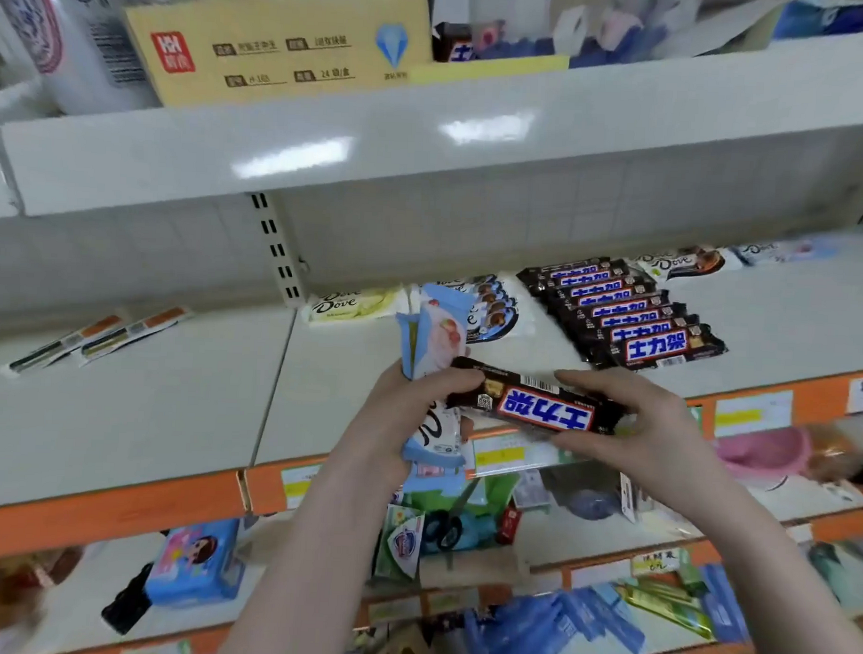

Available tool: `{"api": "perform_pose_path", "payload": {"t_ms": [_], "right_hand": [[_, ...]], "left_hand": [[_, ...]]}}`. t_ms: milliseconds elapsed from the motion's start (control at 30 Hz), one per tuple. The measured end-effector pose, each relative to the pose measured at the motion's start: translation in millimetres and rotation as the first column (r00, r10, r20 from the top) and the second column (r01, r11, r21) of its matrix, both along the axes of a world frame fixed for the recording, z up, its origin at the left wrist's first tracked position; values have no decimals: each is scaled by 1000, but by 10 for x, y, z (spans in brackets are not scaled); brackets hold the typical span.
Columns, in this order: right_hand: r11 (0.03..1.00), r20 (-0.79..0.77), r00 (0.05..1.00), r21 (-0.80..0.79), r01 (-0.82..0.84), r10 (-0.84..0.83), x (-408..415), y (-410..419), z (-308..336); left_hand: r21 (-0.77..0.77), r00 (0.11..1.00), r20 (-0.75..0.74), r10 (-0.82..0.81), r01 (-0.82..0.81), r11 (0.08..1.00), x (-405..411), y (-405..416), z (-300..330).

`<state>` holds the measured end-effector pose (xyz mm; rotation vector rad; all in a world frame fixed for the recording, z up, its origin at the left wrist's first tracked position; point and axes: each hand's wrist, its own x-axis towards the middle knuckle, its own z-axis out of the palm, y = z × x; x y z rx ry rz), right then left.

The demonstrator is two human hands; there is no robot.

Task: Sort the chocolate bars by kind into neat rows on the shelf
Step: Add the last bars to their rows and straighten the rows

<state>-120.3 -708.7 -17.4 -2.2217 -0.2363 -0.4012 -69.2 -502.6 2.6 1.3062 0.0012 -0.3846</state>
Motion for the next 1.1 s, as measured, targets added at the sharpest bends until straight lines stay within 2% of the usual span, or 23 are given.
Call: {"api": "perform_pose_path", "payload": {"t_ms": [100,233,333,433,600,733,900,1100], "right_hand": [[999,-49,999,45,-11,14,75,-57,51],[979,-158,985,202,-41,74,225,-240,62],[968,-249,952,218,-122,176,343,-438,49],[926,-332,890,313,-210,314,442,-721,105],[872,-374,857,462,-160,355,522,-1301,178],[776,-351,871,628,-54,344,622,-1632,160],[714,-368,851,700,-11,375,744,-1798,130],[587,-349,827,809,28,441,790,-1853,93]], "left_hand": [[-2,999,20,30,-30,1000,107,-99,6],[-32,998,18,64,-63,997,178,-342,54],[-27,995,30,95,-94,995,243,-613,99],[-45,979,35,203,-201,979,316,-944,112],[-108,960,-5,280,-279,954,298,-1576,95],[-52,956,-23,291,-292,955,225,-1948,49],[47,948,20,317,-318,947,189,-2115,83],[211,948,53,313,-317,925,198,-2063,59]]}}
